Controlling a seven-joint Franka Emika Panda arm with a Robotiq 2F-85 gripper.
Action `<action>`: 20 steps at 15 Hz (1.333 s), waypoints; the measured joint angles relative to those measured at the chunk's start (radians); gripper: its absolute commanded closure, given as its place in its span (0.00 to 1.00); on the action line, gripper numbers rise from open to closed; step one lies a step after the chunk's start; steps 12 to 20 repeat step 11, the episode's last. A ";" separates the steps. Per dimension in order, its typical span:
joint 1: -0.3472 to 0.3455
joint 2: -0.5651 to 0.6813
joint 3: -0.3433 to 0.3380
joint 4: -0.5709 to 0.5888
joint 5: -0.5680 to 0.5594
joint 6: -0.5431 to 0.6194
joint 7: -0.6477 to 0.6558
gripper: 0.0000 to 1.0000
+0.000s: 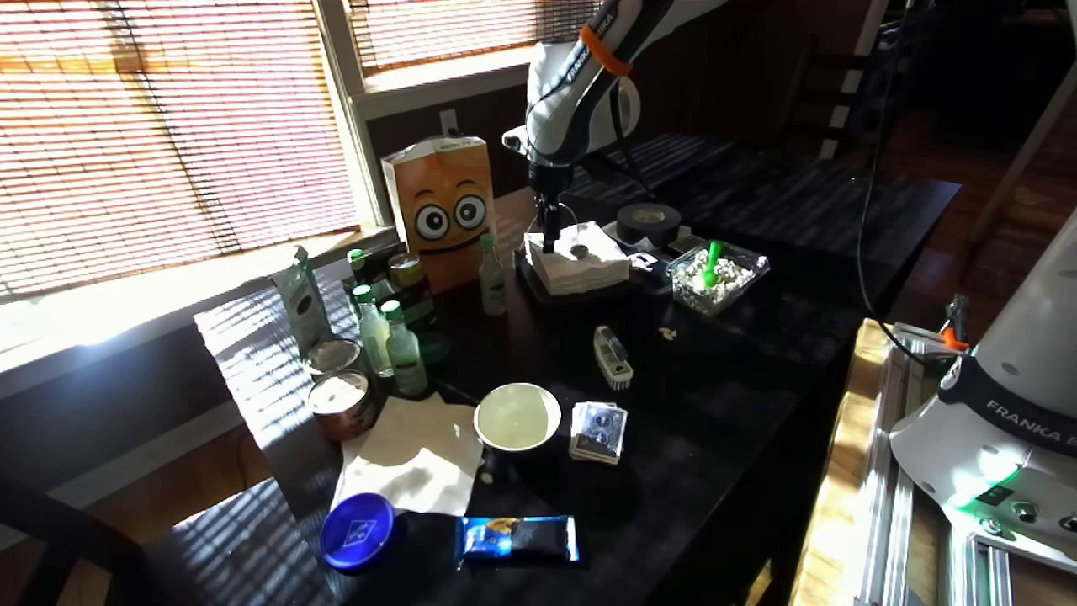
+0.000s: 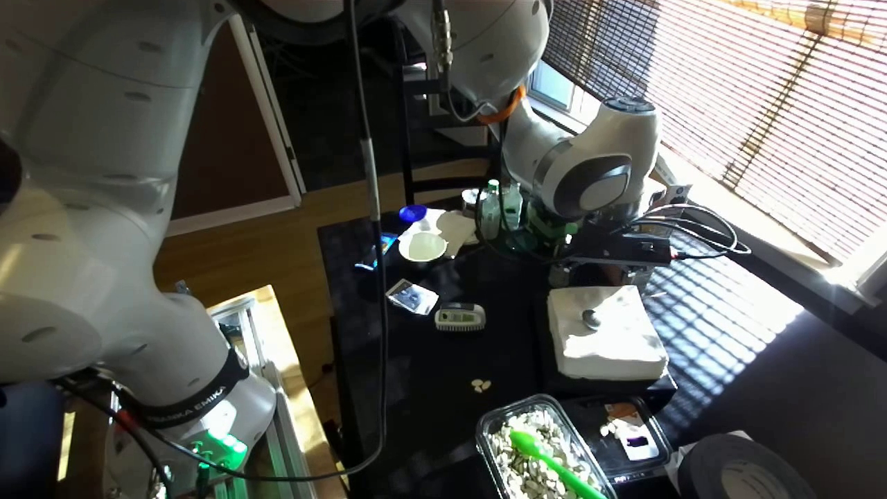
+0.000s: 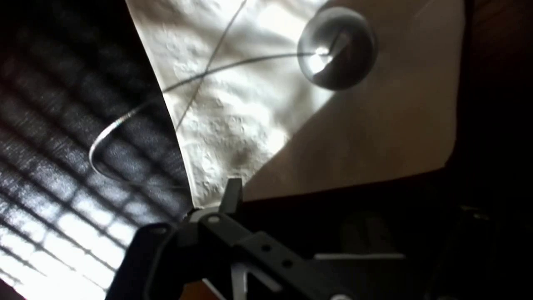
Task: Put the small objects over the tissues
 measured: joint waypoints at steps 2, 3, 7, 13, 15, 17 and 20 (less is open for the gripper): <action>-0.050 -0.032 0.091 -0.035 0.083 0.039 -0.069 0.00; -0.084 -0.050 0.145 -0.056 0.138 0.056 -0.116 0.00; -0.187 -0.145 0.290 -0.176 0.314 0.108 -0.287 0.00; -0.277 -0.280 0.417 -0.369 0.507 0.238 -0.541 0.00; -0.277 -0.280 0.417 -0.369 0.507 0.238 -0.541 0.00; -0.277 -0.280 0.417 -0.369 0.507 0.238 -0.541 0.00; -0.277 -0.280 0.417 -0.369 0.507 0.238 -0.541 0.00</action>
